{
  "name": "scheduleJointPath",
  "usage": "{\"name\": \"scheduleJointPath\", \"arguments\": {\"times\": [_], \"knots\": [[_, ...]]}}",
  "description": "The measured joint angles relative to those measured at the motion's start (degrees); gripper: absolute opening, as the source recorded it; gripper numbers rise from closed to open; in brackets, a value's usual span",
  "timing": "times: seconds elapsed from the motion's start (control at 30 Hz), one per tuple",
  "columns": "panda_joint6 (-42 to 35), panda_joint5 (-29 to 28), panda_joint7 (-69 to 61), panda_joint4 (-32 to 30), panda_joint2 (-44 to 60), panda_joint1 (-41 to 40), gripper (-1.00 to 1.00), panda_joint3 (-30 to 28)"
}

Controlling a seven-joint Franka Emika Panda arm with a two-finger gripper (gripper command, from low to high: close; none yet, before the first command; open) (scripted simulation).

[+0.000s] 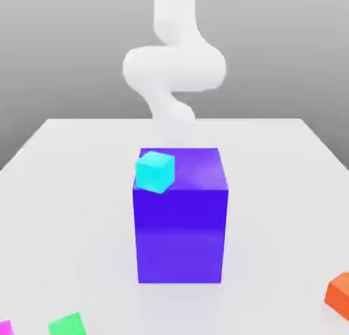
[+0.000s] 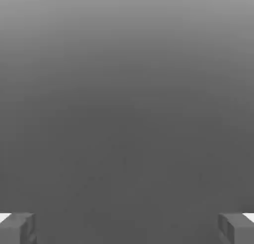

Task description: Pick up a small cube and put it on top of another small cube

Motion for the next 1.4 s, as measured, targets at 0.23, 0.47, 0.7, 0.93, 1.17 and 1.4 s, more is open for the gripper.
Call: {"name": "scheduleJointPath", "arguments": {"times": [0.23,0.47,0.7,0.93,1.17,1.4], "knots": [[2.8,-0.2,7.8,3.0,14.9,-4.7,0.0,-0.7],[5.4,-0.3,15.3,6.0,29.4,-8.4,0.0,-2.5],[8.1,0.9,21.9,8.9,44.0,-12.5,0.0,-4.6],[10.7,3.8,27.4,11.9,58.6,-15.1,0.0,-6.8],[15.4,7.7,30.3,15.1,73.3,-18.2,0.0,-7.4],[18.2,8.5,29.8,16.0,77.1,-18.8,-1.0,-6.7]]}}
